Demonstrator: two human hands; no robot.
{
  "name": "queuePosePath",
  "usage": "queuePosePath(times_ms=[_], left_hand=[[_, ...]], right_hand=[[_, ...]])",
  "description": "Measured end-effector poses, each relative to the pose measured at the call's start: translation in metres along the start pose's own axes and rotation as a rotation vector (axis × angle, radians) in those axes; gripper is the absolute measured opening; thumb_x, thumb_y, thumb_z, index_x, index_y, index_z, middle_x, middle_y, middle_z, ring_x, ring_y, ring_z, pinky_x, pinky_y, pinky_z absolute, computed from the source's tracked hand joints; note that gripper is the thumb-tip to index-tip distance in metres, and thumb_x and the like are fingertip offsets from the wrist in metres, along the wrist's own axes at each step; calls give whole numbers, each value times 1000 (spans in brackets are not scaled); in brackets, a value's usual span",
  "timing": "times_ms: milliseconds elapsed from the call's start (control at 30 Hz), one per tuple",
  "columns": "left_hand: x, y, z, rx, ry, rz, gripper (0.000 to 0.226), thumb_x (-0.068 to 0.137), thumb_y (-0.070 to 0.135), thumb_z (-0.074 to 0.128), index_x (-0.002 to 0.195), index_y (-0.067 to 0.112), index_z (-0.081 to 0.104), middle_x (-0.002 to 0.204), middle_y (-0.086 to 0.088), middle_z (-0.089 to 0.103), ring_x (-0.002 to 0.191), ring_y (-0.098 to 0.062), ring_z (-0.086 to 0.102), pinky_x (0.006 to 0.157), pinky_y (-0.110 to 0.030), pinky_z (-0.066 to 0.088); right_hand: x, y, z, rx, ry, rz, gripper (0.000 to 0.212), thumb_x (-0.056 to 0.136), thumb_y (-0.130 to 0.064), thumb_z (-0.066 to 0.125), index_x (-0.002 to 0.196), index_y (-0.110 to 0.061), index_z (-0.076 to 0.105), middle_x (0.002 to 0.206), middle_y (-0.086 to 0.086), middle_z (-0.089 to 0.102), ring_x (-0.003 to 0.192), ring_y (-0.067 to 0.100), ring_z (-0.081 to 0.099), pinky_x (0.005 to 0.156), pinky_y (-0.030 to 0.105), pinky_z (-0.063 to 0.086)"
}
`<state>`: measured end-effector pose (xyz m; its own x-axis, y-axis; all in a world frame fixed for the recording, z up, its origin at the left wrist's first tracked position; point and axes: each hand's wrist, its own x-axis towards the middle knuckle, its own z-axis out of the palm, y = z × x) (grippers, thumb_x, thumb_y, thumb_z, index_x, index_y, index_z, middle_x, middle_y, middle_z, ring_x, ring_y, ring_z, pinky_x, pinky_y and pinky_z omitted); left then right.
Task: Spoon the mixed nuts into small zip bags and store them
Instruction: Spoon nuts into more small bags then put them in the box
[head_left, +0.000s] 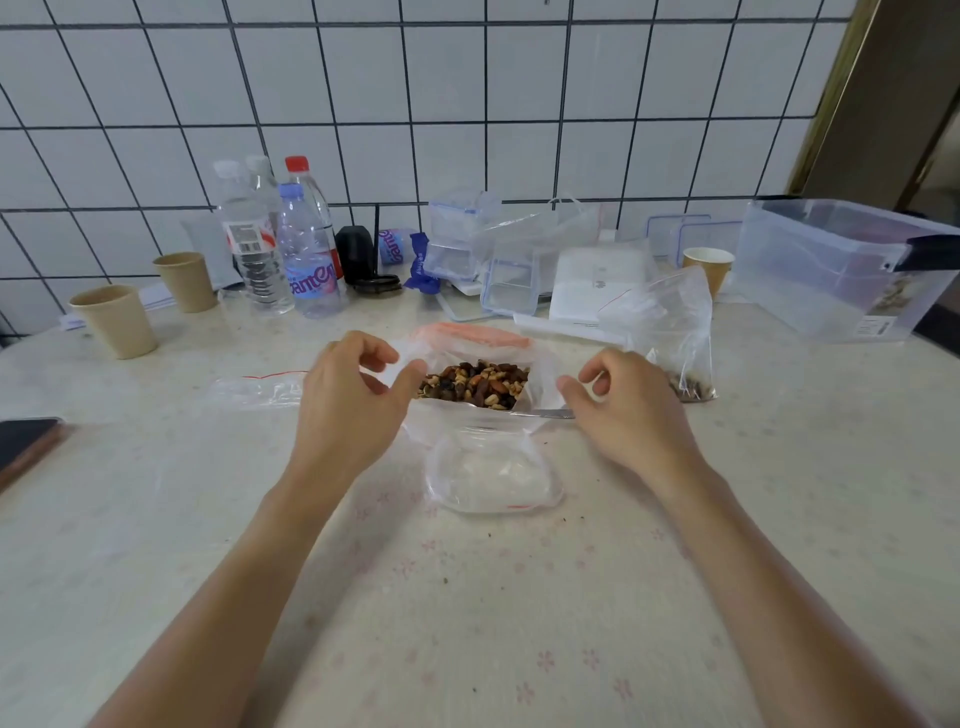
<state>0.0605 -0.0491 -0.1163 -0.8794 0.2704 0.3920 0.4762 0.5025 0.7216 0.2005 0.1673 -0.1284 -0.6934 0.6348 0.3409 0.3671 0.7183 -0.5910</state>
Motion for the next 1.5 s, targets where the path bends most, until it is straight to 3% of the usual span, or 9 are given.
queuePosePath(times_ms=[200, 367, 500, 700, 833, 967, 1067, 1233, 1500], left_hand=[[3, -17, 20, -10, -62, -117, 82, 88, 69, 63, 148, 18, 41, 146, -1, 45, 118, -18, 55, 101, -42, 50], [4, -17, 24, 25, -193, -167, 73, 83, 49, 80, 140, 14, 50, 132, -7, 61, 118, -27, 57, 98, -48, 52], [3, -14, 25, 6, -263, -166, 74, 77, 37, 89, 137, 13, 51, 126, -4, 62, 113, -27, 58, 94, -44, 53], [1, -16, 29, -57, -131, -84, 21, 90, 20, 75, 100, 13, 58, 89, 1, 60, 85, -23, 57, 66, -33, 44], [1, -17, 29, -181, -50, -65, 25, 97, 27, 65, 78, 26, 49, 74, 6, 55, 67, -11, 49, 56, -30, 35], [0, -11, 32, -482, -129, -163, 3, 97, 30, 61, 95, 28, 63, 94, 2, 71, 87, -16, 68, 70, -35, 54], [1, -9, 34, -753, -194, -295, 13, 101, 27, 59, 111, 25, 67, 105, 0, 77, 98, -21, 75, 75, -36, 63], [3, -5, 32, -856, -224, -330, 26, 109, 25, 49, 131, 16, 61, 119, -8, 74, 104, -22, 75, 70, -28, 62], [-2, -2, 35, -842, -226, -286, 20, 110, 26, 48, 123, 17, 59, 121, -8, 69, 90, -7, 73, 61, -16, 56]], right_hand=[[2, 1, 20, 122, -182, 132, 40, 90, -55, 68, 101, -17, 60, 102, -2, 63, 91, 18, 62, 74, 34, 47], [3, -5, 17, 793, -299, 313, 22, 86, -21, 81, 101, -9, 70, 69, 1, 65, 52, 12, 56, 42, 22, 37], [0, -15, 20, 1096, -489, 304, 19, 92, -8, 74, 110, -2, 74, 80, 7, 69, 61, 18, 62, 42, 23, 39], [-2, -25, 26, 940, -356, 142, 17, 103, -16, 61, 103, -2, 72, 88, 12, 76, 62, 21, 67, 43, 26, 43], [0, -22, 22, 906, -337, 119, 20, 106, -16, 55, 103, -1, 68, 83, 11, 75, 64, 24, 69, 43, 28, 46], [0, -23, 26, 908, -272, 164, 17, 105, -14, 56, 102, -2, 69, 86, 15, 76, 67, 26, 73, 46, 29, 50], [-1, -24, 29, 913, -222, 181, 18, 105, -13, 56, 102, -2, 70, 88, 17, 77, 72, 30, 75, 49, 31, 51], [-4, -27, 36, 922, -165, 185, 17, 106, -13, 56, 107, -1, 68, 92, 17, 76, 75, 28, 77, 50, 30, 55], [-6, -31, 38, 971, -196, 242, 15, 106, -13, 54, 107, -7, 68, 92, 13, 78, 81, 28, 78, 54, 30, 57]])
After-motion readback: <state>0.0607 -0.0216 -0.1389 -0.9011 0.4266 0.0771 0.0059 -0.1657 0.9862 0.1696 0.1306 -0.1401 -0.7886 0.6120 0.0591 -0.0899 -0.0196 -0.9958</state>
